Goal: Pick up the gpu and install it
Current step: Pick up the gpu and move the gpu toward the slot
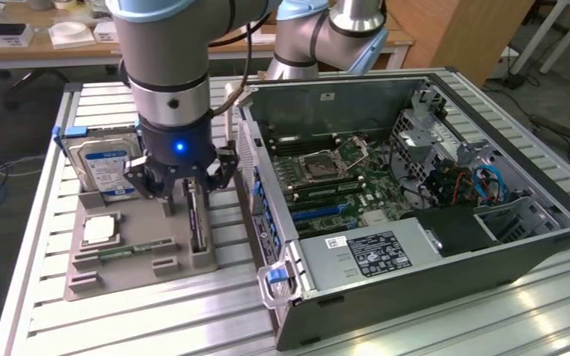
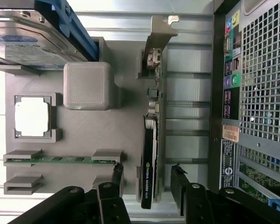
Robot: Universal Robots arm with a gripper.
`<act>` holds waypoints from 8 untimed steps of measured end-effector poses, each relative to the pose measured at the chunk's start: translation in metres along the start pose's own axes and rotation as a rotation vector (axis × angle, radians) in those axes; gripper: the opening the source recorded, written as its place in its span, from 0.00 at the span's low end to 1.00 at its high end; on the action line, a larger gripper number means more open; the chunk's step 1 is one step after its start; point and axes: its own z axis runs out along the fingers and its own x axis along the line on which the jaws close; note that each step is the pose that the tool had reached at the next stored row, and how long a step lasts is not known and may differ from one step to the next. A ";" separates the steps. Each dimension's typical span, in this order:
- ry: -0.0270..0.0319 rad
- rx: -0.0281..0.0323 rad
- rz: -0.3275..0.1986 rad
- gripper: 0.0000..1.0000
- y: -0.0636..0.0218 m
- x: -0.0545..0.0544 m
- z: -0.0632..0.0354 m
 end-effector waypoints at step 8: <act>-0.0014 0.0000 0.000 0.53 -0.0005 0.000 0.0147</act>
